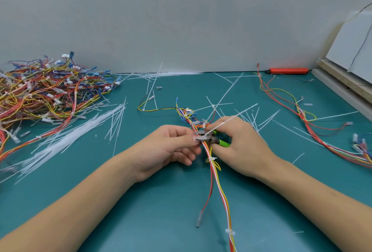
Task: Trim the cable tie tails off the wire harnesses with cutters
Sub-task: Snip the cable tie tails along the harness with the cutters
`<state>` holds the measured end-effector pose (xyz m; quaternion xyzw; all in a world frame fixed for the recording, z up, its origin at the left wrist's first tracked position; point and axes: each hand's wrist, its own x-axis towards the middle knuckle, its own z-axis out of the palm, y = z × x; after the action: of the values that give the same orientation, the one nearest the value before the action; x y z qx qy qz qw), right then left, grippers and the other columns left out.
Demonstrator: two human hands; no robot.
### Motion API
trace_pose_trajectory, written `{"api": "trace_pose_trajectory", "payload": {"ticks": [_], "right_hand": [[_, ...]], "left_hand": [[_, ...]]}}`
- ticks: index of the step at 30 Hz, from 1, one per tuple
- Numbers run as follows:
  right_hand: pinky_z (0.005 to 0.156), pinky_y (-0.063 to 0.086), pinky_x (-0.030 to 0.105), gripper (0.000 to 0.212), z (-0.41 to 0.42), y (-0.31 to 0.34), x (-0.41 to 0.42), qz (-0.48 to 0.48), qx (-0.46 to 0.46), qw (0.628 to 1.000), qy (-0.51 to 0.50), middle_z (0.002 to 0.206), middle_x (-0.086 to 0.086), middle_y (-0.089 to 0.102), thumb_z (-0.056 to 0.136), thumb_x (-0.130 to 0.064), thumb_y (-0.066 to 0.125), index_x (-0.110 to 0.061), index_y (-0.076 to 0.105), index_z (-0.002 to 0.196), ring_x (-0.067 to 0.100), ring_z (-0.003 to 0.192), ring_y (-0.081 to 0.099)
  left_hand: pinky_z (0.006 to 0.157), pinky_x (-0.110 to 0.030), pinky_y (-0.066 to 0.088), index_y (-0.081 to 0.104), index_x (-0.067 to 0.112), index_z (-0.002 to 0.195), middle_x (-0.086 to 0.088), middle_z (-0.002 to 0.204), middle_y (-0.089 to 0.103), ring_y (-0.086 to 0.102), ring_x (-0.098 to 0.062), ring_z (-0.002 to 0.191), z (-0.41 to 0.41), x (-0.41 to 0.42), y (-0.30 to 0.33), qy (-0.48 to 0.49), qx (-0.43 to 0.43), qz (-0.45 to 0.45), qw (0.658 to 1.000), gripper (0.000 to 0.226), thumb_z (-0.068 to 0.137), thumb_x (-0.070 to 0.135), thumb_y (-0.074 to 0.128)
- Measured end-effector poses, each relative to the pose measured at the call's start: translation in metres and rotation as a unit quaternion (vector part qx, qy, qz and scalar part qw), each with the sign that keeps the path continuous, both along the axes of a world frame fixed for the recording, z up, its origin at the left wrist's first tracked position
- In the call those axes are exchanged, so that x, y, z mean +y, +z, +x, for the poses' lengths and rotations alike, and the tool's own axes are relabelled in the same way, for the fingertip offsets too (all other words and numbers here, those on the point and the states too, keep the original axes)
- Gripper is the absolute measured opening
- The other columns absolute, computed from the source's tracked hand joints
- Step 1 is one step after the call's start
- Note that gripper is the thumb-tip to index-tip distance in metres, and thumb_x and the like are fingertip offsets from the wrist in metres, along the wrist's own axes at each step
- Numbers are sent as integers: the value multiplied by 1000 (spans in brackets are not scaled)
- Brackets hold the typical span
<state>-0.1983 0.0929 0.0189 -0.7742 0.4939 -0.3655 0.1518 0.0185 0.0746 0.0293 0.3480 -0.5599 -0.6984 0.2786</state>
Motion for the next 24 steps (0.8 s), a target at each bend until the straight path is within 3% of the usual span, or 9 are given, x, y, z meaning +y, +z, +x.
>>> {"api": "trace_pose_trajectory", "payload": {"ticks": [4,10,13,15,17,20,24], "right_hand": [[96,52,35,43,-1,-1,-1,18,15,1000,-5,103,-20,70,74,-44,51,-36,78,107,9,108,60],[89,51,33,36,-2,3,0,27,31,999,2,96,-17,70,75,-40,53,-46,71,105,8,100,61],[80,52,36,27,0,4,0,34,37,999,3,85,-12,67,76,-35,57,-52,70,92,10,89,61],[69,52,41,21,-1,2,-1,42,43,998,-22,75,-6,64,74,-40,53,-35,71,83,14,77,59],[65,51,43,36,-1,0,0,49,47,997,-47,70,-1,62,71,-49,46,-23,69,80,20,71,57],[62,50,40,42,-1,-2,2,41,65,995,-64,67,1,60,69,-49,40,-18,68,79,21,68,55],[63,50,41,35,-1,-1,2,35,57,996,-64,67,0,61,73,-43,47,-16,68,76,18,69,54]], "left_hand": [[63,-22,55,70,7,94,-11,84,69,63,-15,68,0,-2,-2,-3,-3,-1,1000,15,89,21,70],[62,-22,55,68,4,96,-12,84,69,62,-16,68,0,-1,-2,-2,-6,-1,1000,18,89,21,69],[62,-22,55,68,5,95,-13,85,69,62,-16,68,0,-1,-2,0,-8,-2,1000,17,88,21,69],[62,-22,55,69,7,93,-13,84,69,62,-16,67,0,-1,-1,2,-3,-2,1000,15,88,22,69],[62,-22,55,71,9,92,-12,84,68,61,-16,67,-1,-1,0,2,-1,-5,1000,15,89,23,69],[63,-22,54,71,12,91,-11,85,68,61,-16,68,-2,2,1,-4,-2,-13,1000,13,91,25,68],[62,-22,55,70,10,94,-10,85,69,62,-16,68,-2,1,1,1,-3,-9,1000,16,90,25,69]]}}
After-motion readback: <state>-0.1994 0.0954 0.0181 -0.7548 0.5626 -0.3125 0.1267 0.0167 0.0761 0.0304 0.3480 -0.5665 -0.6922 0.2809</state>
